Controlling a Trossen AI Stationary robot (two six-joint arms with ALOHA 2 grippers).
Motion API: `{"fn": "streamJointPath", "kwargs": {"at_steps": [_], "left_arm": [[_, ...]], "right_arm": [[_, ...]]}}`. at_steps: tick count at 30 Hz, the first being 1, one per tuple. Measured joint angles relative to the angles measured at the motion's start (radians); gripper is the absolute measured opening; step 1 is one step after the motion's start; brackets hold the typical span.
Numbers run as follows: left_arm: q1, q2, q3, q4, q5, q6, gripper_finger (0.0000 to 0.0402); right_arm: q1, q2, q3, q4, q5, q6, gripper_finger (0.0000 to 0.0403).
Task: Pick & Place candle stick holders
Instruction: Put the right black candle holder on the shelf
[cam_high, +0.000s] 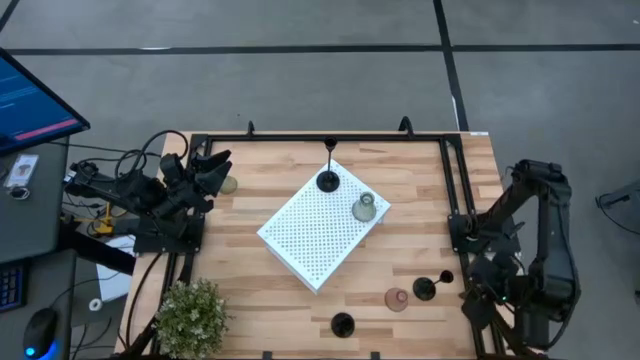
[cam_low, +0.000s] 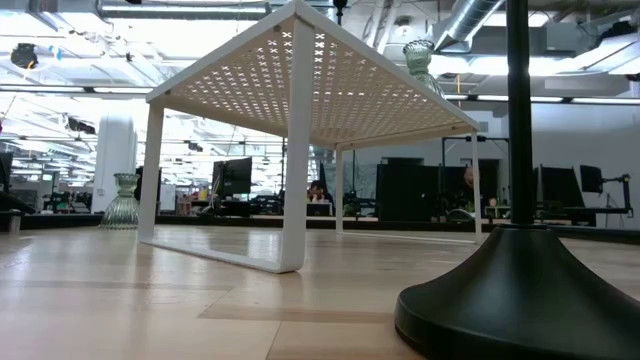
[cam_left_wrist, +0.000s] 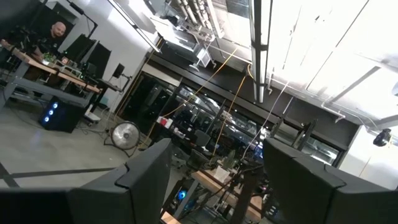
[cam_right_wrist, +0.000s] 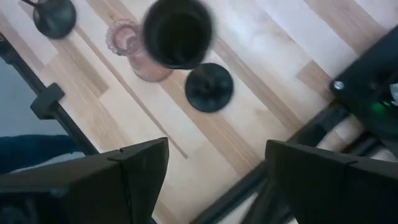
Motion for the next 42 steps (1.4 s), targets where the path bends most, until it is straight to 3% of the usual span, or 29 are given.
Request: {"fn": "streamJointPath", "kwargs": {"at_steps": [22, 42], "left_arm": [[0.0, 0.0, 0.0, 0.001, -0.005, -0.001, 0.0253], [0.0, 0.0, 0.0, 0.001, -0.007, 0.001, 0.0253]], "right_arm": [[-0.126, 0.225, 0.0, 0.032, 0.117, -0.026, 0.026], [-0.183, 0.248, 0.0, -0.044, 0.125, 0.001, 0.0256]]}}
